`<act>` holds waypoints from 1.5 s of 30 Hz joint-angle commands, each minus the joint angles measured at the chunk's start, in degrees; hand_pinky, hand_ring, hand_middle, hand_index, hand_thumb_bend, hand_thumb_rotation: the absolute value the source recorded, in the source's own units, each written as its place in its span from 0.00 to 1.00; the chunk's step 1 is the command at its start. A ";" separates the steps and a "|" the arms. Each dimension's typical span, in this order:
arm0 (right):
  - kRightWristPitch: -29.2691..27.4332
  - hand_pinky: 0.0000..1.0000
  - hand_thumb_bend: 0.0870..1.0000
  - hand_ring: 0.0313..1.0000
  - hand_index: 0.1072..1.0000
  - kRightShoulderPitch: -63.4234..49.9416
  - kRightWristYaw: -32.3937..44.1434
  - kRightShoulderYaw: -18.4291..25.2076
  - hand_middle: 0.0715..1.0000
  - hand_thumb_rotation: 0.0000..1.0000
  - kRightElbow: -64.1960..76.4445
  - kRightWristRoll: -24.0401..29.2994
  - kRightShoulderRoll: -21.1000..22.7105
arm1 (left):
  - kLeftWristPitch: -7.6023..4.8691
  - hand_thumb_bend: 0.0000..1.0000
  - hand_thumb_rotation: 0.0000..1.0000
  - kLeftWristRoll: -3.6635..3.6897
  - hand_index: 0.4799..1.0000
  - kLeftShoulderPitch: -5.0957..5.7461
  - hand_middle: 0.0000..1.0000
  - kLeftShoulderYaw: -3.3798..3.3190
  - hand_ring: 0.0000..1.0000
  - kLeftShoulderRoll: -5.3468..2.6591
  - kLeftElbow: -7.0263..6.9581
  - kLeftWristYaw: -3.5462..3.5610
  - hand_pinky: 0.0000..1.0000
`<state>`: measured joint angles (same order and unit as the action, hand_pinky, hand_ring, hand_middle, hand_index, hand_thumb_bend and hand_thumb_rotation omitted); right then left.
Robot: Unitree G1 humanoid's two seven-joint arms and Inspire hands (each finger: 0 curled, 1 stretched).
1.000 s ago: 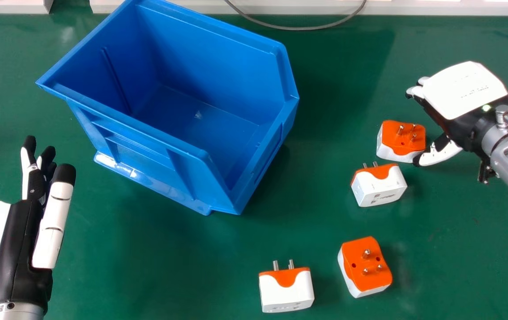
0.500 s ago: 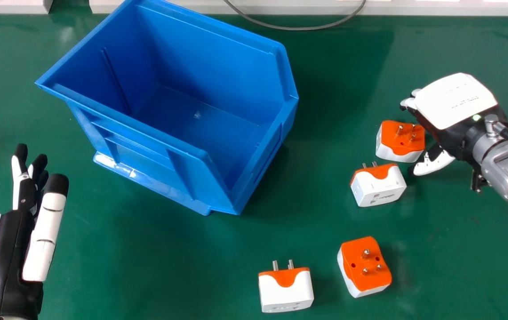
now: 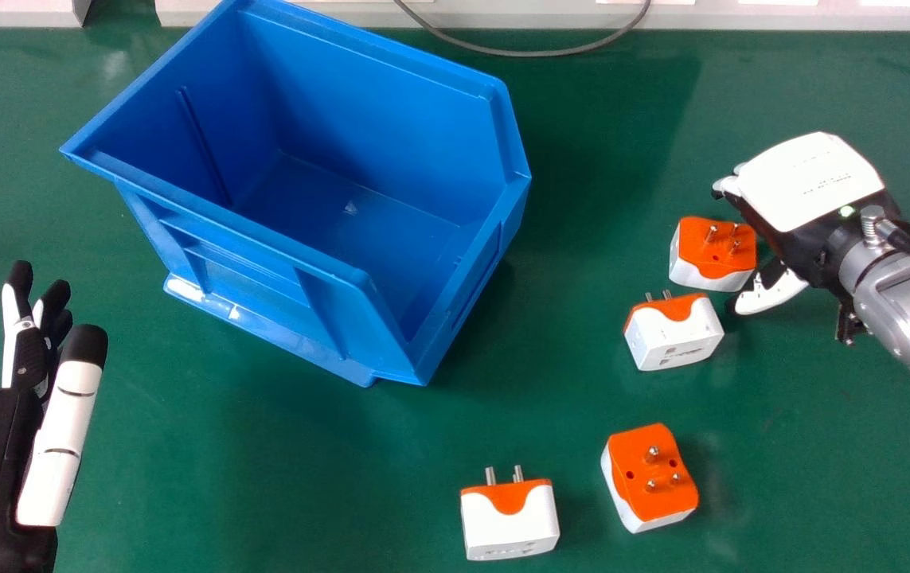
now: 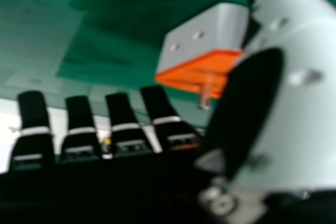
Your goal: Pick all objects and put in blue box
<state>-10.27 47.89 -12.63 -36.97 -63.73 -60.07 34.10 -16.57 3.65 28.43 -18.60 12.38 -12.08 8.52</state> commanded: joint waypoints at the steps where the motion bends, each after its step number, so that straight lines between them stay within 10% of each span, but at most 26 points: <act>1: -0.33 0.74 0.47 0.85 0.81 0.46 -0.84 -0.56 0.87 0.49 -0.07 0.92 -0.69 | -0.11 0.65 0.99 0.67 1.00 1.11 1.00 -1.04 1.00 0.20 -1.94 0.09 0.98; 16: -1.71 0.74 0.38 0.85 0.82 1.33 0.02 -3.10 0.86 0.52 -1.61 0.68 -1.36 | 1.55 0.66 0.99 0.20 1.00 4.78 1.00 -2.13 1.00 -0.62 -6.18 -0.34 0.98; 18: -1.73 0.67 0.47 0.79 0.70 1.54 0.87 -1.96 0.79 0.23 -2.48 2.41 -2.04 | 1.64 0.68 0.99 0.15 1.00 5.51 1.00 -2.20 1.00 -0.87 -6.95 -0.29 0.97; 20: -1.52 0.63 0.48 0.74 0.59 1.67 1.78 -0.94 0.75 0.16 -3.16 4.14 -2.71 | 1.70 0.69 0.99 0.15 1.00 6.08 1.00 -2.25 1.00 -1.02 -7.52 -0.23 0.96; 27: -1.93 0.47 0.46 0.53 0.44 2.58 -0.01 -3.87 0.54 0.04 -4.16 2.44 -3.01 | 0.63 0.69 0.98 0.19 1.00 7.08 1.00 -2.51 1.00 -1.34 -7.38 -0.18 0.94; 35: -1.32 0.39 0.45 0.49 0.41 3.09 2.19 -4.03 0.48 0.01 -5.18 4.10 -3.99 | 0.85 0.71 0.98 0.45 1.00 9.32 1.00 -3.03 1.00 -2.10 -9.89 0.14 0.94; 45: -0.53 0.40 0.45 0.46 0.41 2.59 2.14 -3.64 0.46 0.00 -5.57 5.87 -4.58 | 0.51 0.74 0.97 0.68 1.00 9.75 1.00 -3.45 1.00 -2.39 -9.75 0.40 0.93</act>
<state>-11.28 51.42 -11.11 -40.58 -68.40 -54.24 29.47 -14.87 3.68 37.60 -21.24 9.95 -20.82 8.64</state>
